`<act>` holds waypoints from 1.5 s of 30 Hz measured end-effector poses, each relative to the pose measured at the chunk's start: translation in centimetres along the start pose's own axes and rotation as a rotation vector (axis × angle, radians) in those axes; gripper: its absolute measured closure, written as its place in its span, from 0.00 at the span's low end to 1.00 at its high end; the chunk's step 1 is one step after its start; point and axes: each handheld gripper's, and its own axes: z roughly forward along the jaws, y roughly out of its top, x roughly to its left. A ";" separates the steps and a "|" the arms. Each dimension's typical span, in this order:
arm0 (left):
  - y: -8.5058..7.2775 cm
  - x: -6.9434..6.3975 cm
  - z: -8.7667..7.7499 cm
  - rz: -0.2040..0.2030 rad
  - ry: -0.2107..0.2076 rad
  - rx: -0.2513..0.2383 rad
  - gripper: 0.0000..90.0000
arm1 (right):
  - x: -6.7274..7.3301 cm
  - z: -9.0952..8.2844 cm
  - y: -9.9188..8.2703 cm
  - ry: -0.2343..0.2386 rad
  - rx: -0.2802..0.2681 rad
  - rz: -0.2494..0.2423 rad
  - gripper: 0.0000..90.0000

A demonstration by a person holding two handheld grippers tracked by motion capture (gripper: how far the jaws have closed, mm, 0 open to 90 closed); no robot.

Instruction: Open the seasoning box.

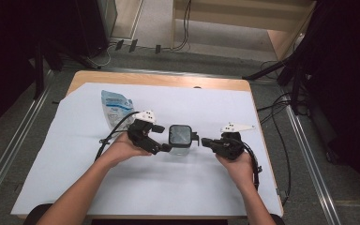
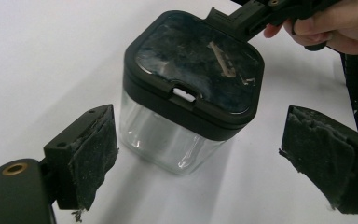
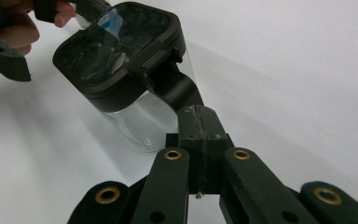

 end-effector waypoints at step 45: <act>1.3 0.9 2.1 0.101 -0.005 0.040 0.17 | 0.1 0.5 0.3 0.002 0.001 0.010 1.00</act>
